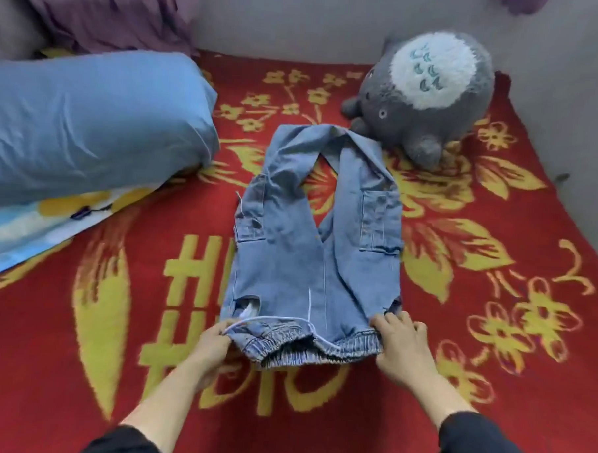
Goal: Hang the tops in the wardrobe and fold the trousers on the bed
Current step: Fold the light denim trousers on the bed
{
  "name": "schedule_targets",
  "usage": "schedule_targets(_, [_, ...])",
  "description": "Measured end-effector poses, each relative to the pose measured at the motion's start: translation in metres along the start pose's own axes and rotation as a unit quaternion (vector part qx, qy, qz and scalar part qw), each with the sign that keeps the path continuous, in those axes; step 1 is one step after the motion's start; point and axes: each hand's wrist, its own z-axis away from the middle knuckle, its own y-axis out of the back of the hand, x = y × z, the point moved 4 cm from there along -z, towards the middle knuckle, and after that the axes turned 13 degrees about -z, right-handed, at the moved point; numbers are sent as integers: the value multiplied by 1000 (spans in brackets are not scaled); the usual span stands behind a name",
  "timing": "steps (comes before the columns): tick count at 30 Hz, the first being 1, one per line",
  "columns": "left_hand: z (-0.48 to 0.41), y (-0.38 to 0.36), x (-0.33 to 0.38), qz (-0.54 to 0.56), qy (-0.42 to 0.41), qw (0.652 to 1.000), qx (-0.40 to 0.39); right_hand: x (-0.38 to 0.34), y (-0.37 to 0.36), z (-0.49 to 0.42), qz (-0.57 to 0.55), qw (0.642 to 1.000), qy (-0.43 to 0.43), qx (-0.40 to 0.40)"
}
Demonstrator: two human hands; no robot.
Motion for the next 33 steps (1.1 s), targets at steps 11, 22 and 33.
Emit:
schedule_targets(11, [-24,-46,-60,-54,-18,996,76,26,-81,29,152,984,94,7])
schedule_targets(22, [28,-25,-153,-383,96,914,-98,33,-140,101,11,898,-117,-424])
schedule_targets(33, [24,-21,-150,-550,202,767,-263,16,-167,84,7,894,-147,-424])
